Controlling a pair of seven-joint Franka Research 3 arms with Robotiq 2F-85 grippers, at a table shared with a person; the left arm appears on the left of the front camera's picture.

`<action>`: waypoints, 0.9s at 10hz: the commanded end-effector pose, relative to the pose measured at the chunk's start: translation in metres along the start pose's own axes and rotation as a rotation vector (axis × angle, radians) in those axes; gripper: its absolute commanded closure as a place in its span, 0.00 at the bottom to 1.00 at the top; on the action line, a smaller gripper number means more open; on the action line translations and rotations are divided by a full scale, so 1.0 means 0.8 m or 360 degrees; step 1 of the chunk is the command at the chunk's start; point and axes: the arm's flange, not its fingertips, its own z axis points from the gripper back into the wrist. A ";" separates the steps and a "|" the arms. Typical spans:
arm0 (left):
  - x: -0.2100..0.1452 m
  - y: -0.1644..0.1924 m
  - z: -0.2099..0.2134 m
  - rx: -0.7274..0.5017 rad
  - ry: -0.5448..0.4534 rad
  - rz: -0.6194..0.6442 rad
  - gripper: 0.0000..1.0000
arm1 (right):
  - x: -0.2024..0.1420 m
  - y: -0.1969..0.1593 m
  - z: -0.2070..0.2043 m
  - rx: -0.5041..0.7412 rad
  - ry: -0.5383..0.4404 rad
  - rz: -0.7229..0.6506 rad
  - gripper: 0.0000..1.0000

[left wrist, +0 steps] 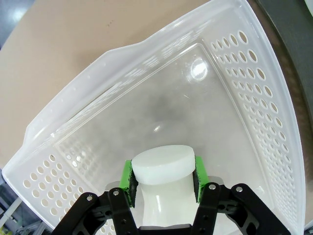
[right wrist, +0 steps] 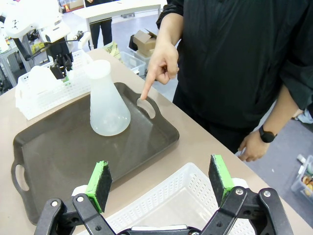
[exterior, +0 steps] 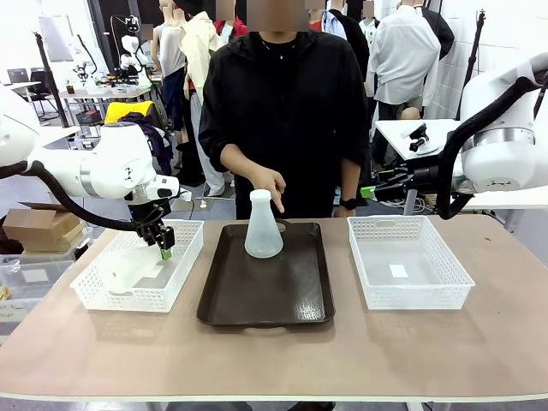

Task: Prepare the laboratory tools.
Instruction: Place the picked Big flask upright in the Handle tray as directed by the person.

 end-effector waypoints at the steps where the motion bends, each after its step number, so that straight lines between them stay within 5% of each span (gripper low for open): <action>1: 0.001 0.001 0.000 0.0008 0.0001 -0.0007 1.00 | 0.001 -0.001 0.000 0.0000 0.0020 -0.0007 0.00; 5: -0.011 -0.022 0.058 0.0083 -0.0111 -0.0006 1.00 | 0.001 -0.001 0.000 0.0000 0.0020 -0.0007 0.00; 9: -0.048 -0.061 0.176 -0.0101 -0.0588 -0.0297 1.00 | 0.001 -0.001 0.000 0.0000 0.0020 -0.0007 0.00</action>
